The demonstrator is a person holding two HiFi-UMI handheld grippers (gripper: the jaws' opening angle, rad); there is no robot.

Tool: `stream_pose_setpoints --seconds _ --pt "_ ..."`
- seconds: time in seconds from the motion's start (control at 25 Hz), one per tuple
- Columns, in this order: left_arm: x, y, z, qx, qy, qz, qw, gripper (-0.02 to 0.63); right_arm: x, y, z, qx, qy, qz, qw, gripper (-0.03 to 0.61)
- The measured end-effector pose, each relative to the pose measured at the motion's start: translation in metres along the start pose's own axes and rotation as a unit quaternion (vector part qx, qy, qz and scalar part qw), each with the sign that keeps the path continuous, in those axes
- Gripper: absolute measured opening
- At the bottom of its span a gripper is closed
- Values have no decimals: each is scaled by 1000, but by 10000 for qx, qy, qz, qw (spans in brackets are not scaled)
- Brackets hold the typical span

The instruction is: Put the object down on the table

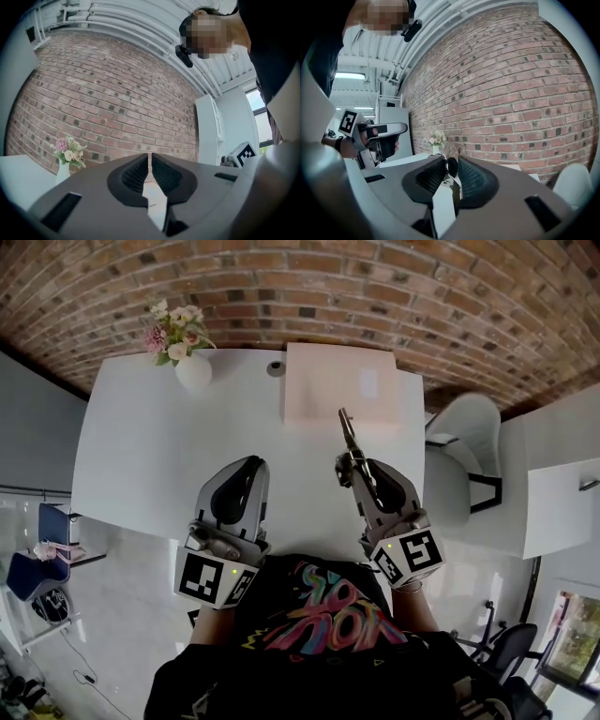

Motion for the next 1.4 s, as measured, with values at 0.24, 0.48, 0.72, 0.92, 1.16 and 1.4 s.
stream_pose_setpoints --seconds 0.24,0.48,0.72,0.92,1.16,1.4 --pt "2 -1 22 335 95 8 9994 40 -3 -6 8 159 -12 105 9998 101" --pt "3 8 31 620 162 -20 9979 40 -5 0 18 370 -16 161 9992 101" --pt "9 23 30 641 223 -60 9977 40 -3 4 25 506 -10 159 9986 101" --pt "15 31 29 632 306 -119 9975 41 -3 4 29 589 14 165 9981 101" --pt "19 37 30 638 356 -154 9972 41 4 6 33 536 163 178 9983 101" --pt "31 39 28 643 501 -176 9965 41 22 7 38 388 457 256 9979 101"
Point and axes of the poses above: the fingertips, and each gripper's own axes: z forward along the fingers, y to its left, x out of its underside, the point moved 2 cm from there along -z, backward along the fingers, and after that the axes turned 14 degrees about -x, right-handed, at the moved point
